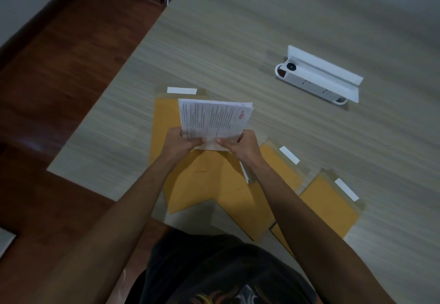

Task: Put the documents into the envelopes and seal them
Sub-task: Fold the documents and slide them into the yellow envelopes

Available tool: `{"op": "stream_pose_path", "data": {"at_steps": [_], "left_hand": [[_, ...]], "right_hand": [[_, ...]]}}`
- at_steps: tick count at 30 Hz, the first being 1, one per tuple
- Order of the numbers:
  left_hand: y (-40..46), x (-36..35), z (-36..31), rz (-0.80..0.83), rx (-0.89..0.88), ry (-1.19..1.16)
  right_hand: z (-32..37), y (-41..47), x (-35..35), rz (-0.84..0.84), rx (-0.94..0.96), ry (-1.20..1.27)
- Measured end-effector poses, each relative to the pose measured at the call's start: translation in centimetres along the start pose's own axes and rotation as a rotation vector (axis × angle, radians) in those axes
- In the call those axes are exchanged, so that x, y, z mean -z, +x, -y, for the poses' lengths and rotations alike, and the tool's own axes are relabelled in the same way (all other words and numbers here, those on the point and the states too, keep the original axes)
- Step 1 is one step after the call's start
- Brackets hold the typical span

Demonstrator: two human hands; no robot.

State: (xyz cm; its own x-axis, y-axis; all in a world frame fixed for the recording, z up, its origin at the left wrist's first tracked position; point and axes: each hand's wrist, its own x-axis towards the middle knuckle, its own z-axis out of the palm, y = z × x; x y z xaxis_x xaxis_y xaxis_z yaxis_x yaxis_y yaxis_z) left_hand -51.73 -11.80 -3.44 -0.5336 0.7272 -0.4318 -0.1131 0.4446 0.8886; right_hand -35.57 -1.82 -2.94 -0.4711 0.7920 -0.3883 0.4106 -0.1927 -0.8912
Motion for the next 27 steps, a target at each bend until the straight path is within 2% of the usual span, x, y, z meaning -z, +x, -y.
{"op": "stream_pose_path", "data": {"at_steps": [3, 5, 8, 11, 13, 17, 19, 22, 24, 27], "left_hand": [[0.3, 0.1, 0.0, -0.063, 0.043, -0.092], [0.2, -0.3, -0.3, -0.081, 0.12, -0.285], [0.7, -1.0, -0.6, -0.019, 0.234, -0.588], [1.3, -1.8, -0.7, 0.069, 0.248, -0.785], [1.2, -2.6, -1.0, 0.068, 0.257, -0.773], [1.1, -3.6, -1.2, -0.02, 0.252, -0.705], [1.2, -3.3, -1.3, -0.135, 0.247, -0.542], [1.5, -2.2, -0.2, -0.42, 0.161, 0.126], [1.5, -1.1, 1.0, -0.421, 0.103, 0.485], [1.7, 1.0, 2.4, -0.23, 0.075, 0.78]], "right_hand": [[0.2, 0.1, 0.2, -0.018, 0.01, 0.06], [0.1, 0.1, 0.4, -0.026, -0.048, 0.157], [0.0, 0.1, 0.1, -0.027, -0.182, 0.381], [0.3, 0.1, -0.9, 0.013, -0.275, 0.594], [0.7, -0.1, -1.6, 0.004, -0.3, 0.667], [0.9, 0.1, -2.1, -0.117, -0.321, 0.72], [1.0, 0.3, -1.5, -0.175, -0.318, 0.736], [0.9, 0.6, 0.4, -0.21, -0.316, 0.814], [0.7, 0.9, 2.0, -0.223, -0.33, 0.822], [0.4, 1.3, 4.0, -0.203, -0.33, 0.831]]}}
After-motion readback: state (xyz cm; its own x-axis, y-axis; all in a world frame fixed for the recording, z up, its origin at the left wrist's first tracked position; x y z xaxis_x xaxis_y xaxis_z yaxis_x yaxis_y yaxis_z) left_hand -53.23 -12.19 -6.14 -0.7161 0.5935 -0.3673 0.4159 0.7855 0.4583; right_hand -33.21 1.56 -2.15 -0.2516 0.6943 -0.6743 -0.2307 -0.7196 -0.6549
